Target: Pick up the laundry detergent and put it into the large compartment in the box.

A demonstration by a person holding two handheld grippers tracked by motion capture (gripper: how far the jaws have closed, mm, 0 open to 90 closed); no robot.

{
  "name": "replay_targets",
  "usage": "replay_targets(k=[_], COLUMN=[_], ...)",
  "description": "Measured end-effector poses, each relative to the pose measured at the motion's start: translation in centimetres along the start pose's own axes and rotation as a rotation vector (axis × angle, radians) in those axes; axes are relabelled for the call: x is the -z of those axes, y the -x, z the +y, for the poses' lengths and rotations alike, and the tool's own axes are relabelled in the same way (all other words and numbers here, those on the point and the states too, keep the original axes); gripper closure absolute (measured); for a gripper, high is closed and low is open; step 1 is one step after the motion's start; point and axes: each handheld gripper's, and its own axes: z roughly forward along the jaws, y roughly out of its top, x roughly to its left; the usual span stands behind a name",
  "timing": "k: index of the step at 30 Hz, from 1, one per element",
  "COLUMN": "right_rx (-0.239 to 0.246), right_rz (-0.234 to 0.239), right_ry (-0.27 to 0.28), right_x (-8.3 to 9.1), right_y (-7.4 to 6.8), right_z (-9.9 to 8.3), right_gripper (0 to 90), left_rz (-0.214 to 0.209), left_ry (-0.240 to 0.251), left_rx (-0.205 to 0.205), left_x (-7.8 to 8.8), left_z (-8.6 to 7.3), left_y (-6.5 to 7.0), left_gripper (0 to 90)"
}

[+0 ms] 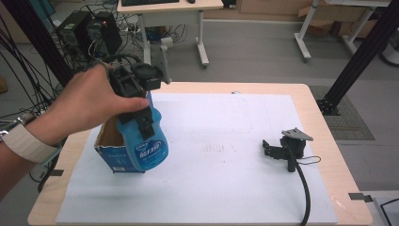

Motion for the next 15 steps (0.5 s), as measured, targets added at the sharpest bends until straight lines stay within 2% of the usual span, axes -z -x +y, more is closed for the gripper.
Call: replay_targets(k=[4,7,8,9,11,15], right_rx=[0.001,0.001,0.001,0.001,0.001,0.001], right_rz=[0.0,0.0,0.0,0.0,-0.001,-0.001], right_ry=[0.002,0.002,0.002,0.002,0.002,0.002], right_x=[0.0,0.0,0.0,0.0,0.0,0.0], right_y=[0.0,0.0,0.0,0.0,0.0,0.0], right_z=[0.0,0.0,0.0,0.0,0.0,0.0], right_gripper=[0.3,0.3,0.3,0.3,0.3,0.3], left_rz=[0.002,0.026,0.022,0.022,0.004,-0.009], left_ry=[0.022,0.035,0.04,0.04,0.04,0.05], left_rx=[0.085,0.154,0.19,0.19,0.251,0.356], left_x=[1.7,2.5,2.9,2.9,3.5,4.1], left_z=[-0.5,-0.9,-1.0,-1.0,-1.4,-2.2], left_y=[-0.5,-0.8,-1.6,-1.6,-3.3,-5.6], left_gripper=[38.1,38.1,38.1,38.1,38.1,38.1])
